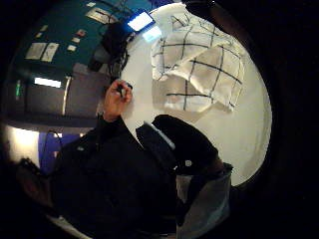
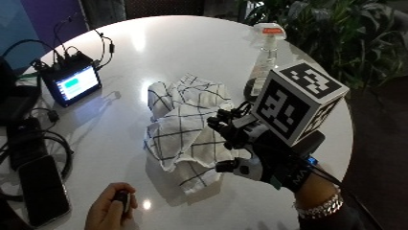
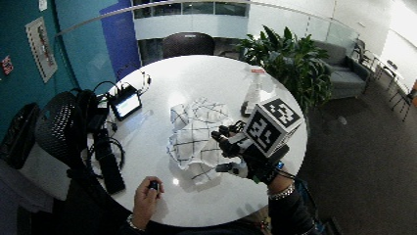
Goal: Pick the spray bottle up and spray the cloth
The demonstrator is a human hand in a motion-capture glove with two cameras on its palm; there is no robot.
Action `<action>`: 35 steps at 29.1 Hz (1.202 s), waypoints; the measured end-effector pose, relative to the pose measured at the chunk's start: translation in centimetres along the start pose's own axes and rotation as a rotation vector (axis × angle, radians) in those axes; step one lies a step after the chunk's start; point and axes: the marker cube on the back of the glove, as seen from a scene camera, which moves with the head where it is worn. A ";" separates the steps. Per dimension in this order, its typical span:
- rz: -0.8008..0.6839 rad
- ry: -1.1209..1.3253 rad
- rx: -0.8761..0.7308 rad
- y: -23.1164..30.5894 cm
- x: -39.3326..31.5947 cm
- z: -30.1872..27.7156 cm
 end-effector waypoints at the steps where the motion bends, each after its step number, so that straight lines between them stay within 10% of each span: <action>1: 0.000 0.000 -0.003 0.0 0.0 0.1; 21: 0.009 -0.022 -0.061 -0.1 0.0 1.8; 35: 0.243 0.019 0.200 -2.9 3.9 -2.5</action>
